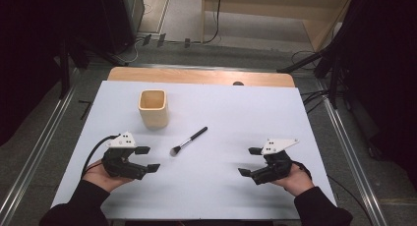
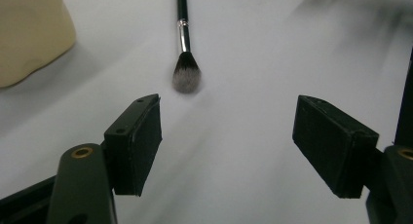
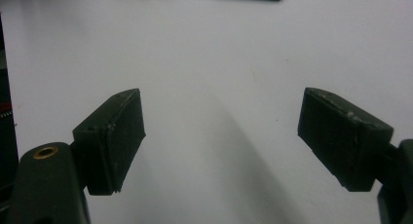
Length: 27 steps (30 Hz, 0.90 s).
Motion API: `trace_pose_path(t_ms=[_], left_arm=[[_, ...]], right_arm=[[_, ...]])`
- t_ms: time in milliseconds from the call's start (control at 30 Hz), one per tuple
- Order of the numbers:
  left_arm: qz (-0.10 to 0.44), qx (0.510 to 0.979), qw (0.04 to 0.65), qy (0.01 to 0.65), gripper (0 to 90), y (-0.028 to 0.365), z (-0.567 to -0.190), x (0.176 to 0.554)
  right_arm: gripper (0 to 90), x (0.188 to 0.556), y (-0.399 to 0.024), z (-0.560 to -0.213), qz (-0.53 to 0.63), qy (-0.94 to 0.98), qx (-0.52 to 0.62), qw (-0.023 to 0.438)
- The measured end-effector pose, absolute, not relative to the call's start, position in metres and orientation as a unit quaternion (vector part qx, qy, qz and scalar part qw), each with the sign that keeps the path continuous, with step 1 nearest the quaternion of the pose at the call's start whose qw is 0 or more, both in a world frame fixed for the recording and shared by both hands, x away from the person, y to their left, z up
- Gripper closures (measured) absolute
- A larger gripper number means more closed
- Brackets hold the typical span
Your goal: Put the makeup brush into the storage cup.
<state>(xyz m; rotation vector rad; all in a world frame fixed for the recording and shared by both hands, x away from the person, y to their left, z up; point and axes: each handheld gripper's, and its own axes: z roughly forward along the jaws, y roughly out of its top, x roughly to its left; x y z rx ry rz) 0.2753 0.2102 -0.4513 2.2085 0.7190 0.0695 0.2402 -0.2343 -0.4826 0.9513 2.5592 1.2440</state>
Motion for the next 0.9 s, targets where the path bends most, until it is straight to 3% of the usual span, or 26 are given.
trace_pose_path(t_ms=[900], left_arm=[[0.038, 0.881, 0.383, 0.273, 25.7, 0.183, -0.449, 0.295]], right_arm=[[18.5, 0.237, -0.237, -0.485, 0.411, 0.851, 0.319, 0.074]])
